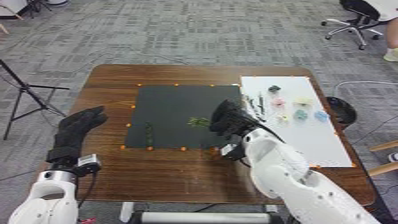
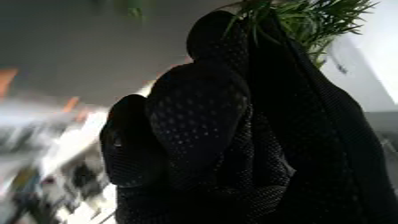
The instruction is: Arrange flowers
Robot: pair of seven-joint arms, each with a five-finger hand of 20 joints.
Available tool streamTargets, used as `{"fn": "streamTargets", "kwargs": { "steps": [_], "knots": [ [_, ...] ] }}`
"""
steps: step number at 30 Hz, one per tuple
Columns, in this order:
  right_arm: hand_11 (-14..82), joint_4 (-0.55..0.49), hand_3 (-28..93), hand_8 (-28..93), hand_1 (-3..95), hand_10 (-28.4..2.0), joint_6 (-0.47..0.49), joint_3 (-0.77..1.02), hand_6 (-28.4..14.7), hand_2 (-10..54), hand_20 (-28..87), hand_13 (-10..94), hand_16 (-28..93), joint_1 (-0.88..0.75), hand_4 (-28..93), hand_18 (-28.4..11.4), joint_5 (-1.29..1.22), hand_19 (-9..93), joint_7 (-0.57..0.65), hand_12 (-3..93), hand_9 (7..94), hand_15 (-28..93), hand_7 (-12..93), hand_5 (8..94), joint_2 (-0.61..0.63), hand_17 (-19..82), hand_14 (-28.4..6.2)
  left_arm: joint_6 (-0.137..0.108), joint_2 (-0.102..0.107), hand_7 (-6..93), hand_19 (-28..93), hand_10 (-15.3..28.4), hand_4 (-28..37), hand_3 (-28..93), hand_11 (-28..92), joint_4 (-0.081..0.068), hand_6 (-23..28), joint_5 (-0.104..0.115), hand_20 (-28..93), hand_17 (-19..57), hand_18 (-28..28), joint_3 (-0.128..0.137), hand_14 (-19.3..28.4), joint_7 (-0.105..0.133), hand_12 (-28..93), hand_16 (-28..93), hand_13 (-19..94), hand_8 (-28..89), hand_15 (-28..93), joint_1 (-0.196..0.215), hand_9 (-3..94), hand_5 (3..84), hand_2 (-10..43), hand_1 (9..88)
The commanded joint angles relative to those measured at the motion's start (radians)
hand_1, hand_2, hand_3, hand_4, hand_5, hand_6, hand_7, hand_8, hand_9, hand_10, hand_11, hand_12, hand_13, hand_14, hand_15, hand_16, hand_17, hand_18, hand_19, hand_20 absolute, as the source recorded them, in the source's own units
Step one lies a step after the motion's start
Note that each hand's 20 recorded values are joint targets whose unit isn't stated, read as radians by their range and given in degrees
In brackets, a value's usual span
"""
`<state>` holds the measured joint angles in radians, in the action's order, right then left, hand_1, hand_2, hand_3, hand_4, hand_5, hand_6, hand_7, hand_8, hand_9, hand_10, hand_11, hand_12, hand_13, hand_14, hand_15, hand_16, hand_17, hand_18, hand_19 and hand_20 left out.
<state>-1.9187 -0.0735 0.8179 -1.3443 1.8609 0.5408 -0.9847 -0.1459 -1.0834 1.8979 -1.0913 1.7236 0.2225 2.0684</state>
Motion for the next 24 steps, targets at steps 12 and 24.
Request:
{"fn": "streamTargets", "kwargs": {
  "steps": [12,24],
  "knots": [
    [19.2,0.224,53,16,62.6,-9.1,-0.045,-0.143,-3.8,-9.5,40,94,26,0.169,-7,-8.9,0.007,86,0.043,35.9,93.1,49,30,76.3,-0.252,68,-1.0,0.091,-0.002,14.7,10,14.2,-21.5,66,22,-0.010,2.6,-0.021,20,8.3,12.5,-0.006,17.3,-0.029,14,3,43,-7,17,-0.024,51.9,50.7,2.4,29.9],
    [14.3,0.250,53,15,60.7,-8.6,-0.135,-0.176,-3.5,-9.5,39,94,27,0.168,-7,-8.6,0.096,84,-0.002,36.7,93.6,47,30,75.8,-0.232,67,-1.3,0.121,-0.004,14.3,10,14.2,-21.2,66,21,-0.015,2.7,-0.044,20,8.0,12.6,-0.005,17.4,-0.034,14,3,43,-7,17,-0.033,51.4,50.2,1.5,29.1]
  ]
}}
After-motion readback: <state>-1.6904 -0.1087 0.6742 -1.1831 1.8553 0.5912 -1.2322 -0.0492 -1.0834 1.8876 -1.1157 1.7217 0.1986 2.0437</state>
